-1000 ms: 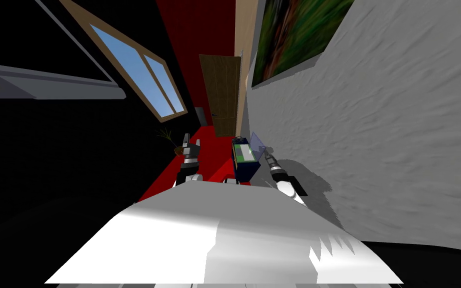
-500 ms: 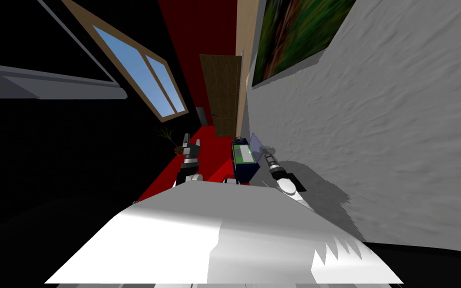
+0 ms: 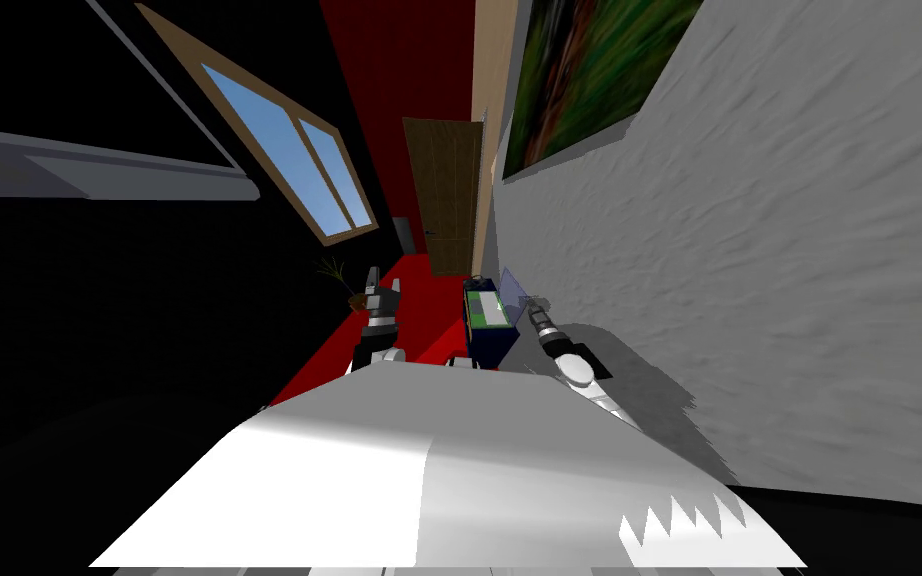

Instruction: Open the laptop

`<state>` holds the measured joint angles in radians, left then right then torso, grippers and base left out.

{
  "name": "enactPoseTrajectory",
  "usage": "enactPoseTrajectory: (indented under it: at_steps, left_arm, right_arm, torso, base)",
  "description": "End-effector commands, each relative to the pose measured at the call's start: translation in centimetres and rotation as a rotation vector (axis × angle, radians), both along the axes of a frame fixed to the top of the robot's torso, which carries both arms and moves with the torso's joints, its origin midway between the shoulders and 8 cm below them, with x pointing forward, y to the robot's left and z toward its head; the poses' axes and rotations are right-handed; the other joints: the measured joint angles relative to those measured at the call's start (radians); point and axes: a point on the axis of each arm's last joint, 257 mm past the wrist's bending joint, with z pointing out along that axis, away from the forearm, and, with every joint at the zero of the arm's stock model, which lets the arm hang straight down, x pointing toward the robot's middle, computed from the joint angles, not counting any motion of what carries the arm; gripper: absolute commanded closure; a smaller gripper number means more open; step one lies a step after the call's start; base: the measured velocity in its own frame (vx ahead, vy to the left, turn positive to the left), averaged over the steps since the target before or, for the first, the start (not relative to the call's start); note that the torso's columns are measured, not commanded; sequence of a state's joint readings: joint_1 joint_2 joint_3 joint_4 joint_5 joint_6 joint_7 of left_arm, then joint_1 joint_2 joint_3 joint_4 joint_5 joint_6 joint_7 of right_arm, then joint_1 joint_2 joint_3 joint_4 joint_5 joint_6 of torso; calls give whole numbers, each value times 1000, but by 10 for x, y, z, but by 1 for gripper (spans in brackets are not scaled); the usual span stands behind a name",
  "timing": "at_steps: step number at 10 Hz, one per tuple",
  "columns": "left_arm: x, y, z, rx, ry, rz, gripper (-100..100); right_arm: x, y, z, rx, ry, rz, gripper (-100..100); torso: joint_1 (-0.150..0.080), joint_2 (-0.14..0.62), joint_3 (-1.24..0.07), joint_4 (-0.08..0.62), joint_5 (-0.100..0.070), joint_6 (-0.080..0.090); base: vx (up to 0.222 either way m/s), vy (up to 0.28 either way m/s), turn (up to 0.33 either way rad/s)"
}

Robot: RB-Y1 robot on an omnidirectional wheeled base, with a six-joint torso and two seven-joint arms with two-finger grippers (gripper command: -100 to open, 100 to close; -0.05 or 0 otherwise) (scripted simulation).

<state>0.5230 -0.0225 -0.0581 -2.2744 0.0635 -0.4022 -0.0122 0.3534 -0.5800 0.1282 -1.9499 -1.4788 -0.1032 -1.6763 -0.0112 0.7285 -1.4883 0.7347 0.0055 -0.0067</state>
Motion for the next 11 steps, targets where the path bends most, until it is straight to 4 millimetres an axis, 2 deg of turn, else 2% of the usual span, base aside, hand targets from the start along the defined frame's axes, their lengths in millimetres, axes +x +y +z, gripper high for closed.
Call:
enactPoseTrajectory:
  at_steps: [1,2,4,5,6,8,11]
  left_arm:
    - [0,0,0,0,0,0,0]
    - [0,0,0,0,0,0,0]
    - [0,0,0,0,0,0,0]
    - [0,0,0,0,0,0,0]
    - [0,0,0,0,0,0,0]
    - [0,0,0,0,0,0,0]
    - [0,0,0,0,0,0,0]
  right_arm:
    - [1,1,0,21,5,6,-100]
    - [0,-6,5,22,8,9,-100]
    - [-1,-6,4,26,8,5,-100]
    - [-1,-7,5,23,7,5,100]
    - [4,-11,3,-56,-4,-3,100]
    - [10,-14,3,-134,-15,-9,100]
    - [15,-17,2,-212,-26,-15,100]
  torso:
    - [-2,-2,-3,-1,1,-1]
    - [1,-1,0,0,-2,0]
    - [11,-1,4,0,-3,3]
    - [10,8,11,2,-6,4]
    - [10,12,14,5,-6,5]
    - [17,11,13,1,-6,4]
    - [15,7,11,0,-7,3]
  base:
    - [-7,11,-27]
    - [54,76,-79]
    - [69,54,-43]
    - [0,1,-12]
    - [-28,48,26]
    - [-66,100,35]
    - [-49,91,21]
